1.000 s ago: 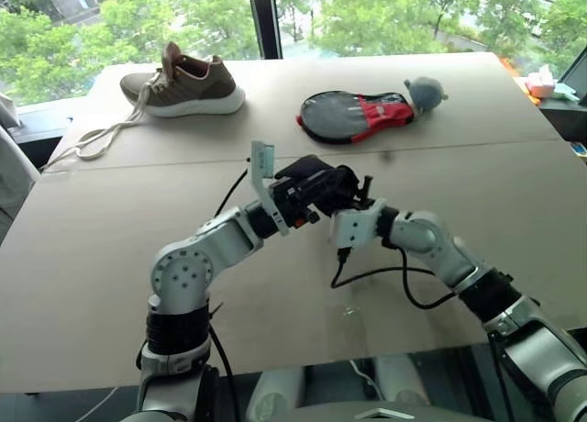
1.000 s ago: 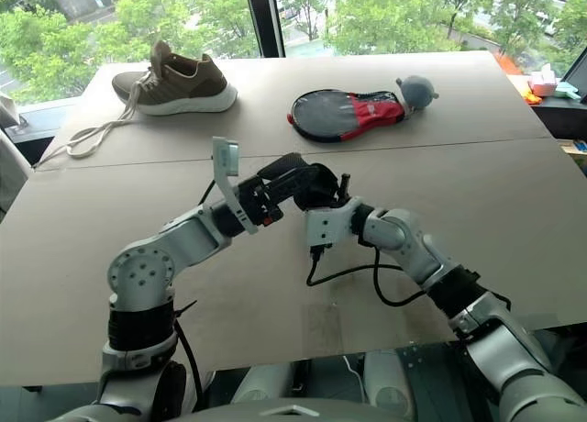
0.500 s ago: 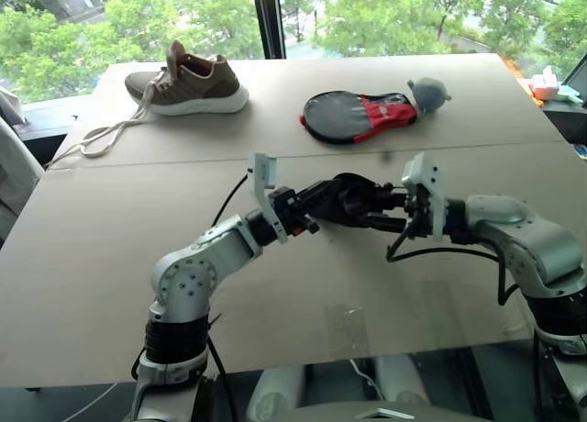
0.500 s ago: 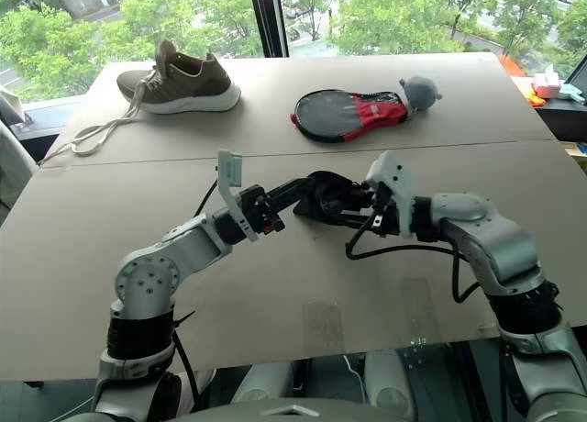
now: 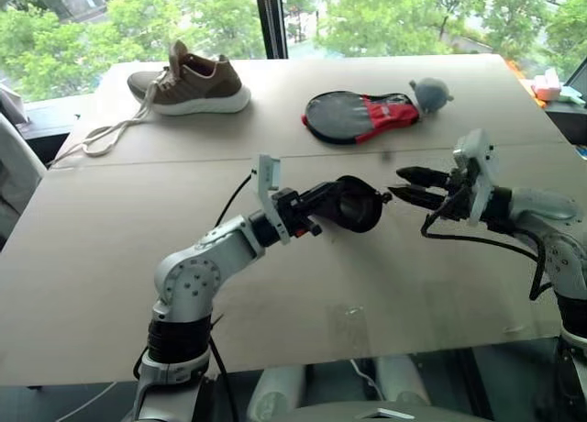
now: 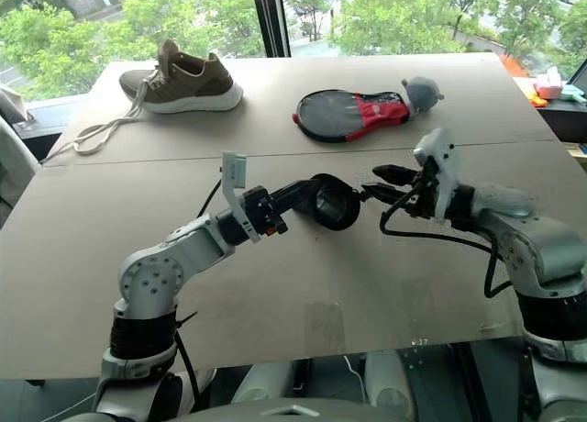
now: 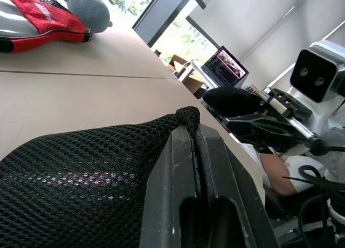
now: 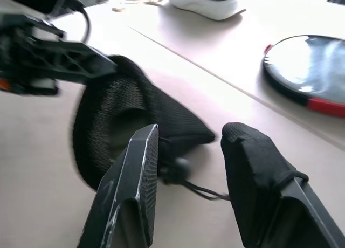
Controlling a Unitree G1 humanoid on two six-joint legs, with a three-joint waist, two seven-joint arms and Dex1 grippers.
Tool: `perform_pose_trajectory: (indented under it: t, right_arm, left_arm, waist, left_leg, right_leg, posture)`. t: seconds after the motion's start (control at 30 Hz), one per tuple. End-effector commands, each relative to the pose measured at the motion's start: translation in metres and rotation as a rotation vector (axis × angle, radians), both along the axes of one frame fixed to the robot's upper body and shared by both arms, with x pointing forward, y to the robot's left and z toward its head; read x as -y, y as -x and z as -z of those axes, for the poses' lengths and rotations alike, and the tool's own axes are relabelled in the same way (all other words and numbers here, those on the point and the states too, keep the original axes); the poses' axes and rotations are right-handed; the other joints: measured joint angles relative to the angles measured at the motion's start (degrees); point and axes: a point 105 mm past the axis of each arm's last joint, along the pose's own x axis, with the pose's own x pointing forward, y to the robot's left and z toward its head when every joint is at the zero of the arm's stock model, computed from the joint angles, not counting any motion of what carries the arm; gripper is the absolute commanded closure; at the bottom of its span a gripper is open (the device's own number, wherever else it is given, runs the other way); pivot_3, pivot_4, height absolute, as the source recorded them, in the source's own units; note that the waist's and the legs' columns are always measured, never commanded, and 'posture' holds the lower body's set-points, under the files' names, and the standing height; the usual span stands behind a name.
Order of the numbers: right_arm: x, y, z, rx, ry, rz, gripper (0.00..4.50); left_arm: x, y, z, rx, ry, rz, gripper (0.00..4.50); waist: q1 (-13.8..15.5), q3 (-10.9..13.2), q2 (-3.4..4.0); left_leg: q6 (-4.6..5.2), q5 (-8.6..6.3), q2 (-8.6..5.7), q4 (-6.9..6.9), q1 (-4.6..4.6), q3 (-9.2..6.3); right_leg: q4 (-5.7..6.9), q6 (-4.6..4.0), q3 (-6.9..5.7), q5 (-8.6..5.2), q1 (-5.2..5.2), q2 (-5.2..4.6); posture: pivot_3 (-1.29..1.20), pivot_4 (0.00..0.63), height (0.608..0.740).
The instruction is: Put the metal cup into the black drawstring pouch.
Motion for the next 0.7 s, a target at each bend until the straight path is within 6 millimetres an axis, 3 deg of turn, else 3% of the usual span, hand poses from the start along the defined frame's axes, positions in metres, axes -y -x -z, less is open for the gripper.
perform_pose_trajectory:
  t: [0.03, 0.13, 0.43, 0.7]
  right_arm:
    - [0.01, -0.002, 0.017, 0.172, 0.22, -0.029, 2.6]
    - [0.017, -0.009, 0.037, 0.21, 0.31, -0.032, 2.6]
    - [-0.003, -0.033, 0.066, 0.192, 0.239, 0.016, 2.6]
    - [-0.018, -0.049, 0.073, 0.098, 0.075, 0.069, 2.6]
  left_arm:
    - [-0.001, 0.002, -0.009, 0.033, 0.012, 0.011, 4.5]
    - [-0.002, 0.002, -0.008, 0.033, 0.009, 0.007, 4.5]
    - [-0.002, 0.003, -0.008, 0.031, 0.009, 0.003, 4.5]
    - [-0.001, 0.004, -0.009, 0.03, 0.016, 0.006, 4.5]
  waist:
    - [0.0, 0.0, 0.0]
    - [-0.1, 0.0, -0.01]
    - [-0.6, 0.0, -0.01]
    - [-0.6, 0.0, -0.01]
  left_leg:
    - [-0.03, 0.02, 0.01, 0.0, 0.0, 0.01]
    - [-0.16, 0.09, 0.03, 0.0, 0.01, 0.05]
    - [-0.25, 0.15, 0.05, 0.01, 0.05, 0.07]
    - [-0.27, 0.16, 0.03, 0.01, 0.03, 0.01]
  right_leg:
    - [0.0, 0.0, 0.0, 0.0, 0.0, 0.01]
    - [0.0, 0.0, 0.03, 0.0, -0.01, 0.01]
    - [0.04, -0.01, 0.09, 0.01, 0.0, 0.03]
    - [0.04, -0.02, 0.07, 0.01, 0.0, 0.04]
  posture:
    - [0.0, 0.15, 0.736]
    - [0.0, 0.15, 0.736]
    - [0.0, 0.15, 0.736]
    - [0.0, 0.15, 0.736]
